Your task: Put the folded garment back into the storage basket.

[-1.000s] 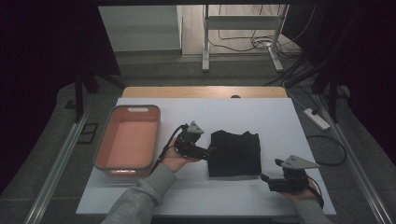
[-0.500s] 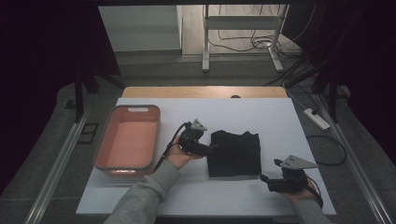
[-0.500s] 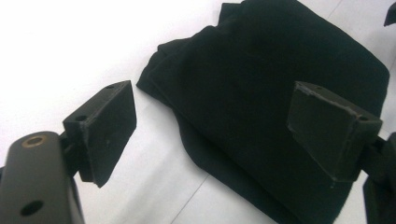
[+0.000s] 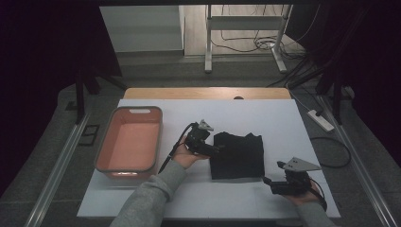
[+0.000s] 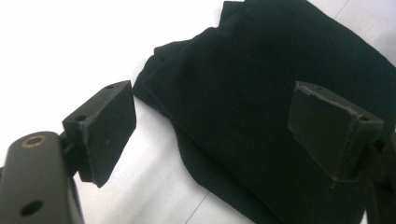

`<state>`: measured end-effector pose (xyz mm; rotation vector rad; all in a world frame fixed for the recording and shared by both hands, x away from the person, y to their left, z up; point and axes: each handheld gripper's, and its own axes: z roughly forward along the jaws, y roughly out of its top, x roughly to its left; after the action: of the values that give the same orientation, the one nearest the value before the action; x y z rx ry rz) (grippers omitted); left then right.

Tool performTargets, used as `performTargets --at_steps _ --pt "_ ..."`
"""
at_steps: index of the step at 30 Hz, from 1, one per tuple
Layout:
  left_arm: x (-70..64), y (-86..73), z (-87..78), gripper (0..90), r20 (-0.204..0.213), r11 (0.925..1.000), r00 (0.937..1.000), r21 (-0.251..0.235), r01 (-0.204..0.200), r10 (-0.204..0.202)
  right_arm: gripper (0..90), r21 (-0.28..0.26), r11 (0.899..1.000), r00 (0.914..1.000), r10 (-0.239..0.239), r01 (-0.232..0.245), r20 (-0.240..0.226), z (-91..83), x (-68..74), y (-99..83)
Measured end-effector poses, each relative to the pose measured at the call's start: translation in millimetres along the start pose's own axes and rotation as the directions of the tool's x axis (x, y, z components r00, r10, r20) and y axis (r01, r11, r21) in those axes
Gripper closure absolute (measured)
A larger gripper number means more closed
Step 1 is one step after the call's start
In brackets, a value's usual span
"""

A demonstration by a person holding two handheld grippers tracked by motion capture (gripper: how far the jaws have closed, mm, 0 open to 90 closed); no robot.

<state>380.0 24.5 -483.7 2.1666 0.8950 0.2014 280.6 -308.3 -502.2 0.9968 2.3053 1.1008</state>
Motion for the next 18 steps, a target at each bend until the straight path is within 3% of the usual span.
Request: performTargets --at_steps 18 --pt "3.1 5.6 25.9 13.8 0.003 0.9977 1.0000 0.068 -0.002 0.002 17.7 0.004 1.000 1.0000 0.001 -0.001 0.000 1.1 0.0 -0.2"
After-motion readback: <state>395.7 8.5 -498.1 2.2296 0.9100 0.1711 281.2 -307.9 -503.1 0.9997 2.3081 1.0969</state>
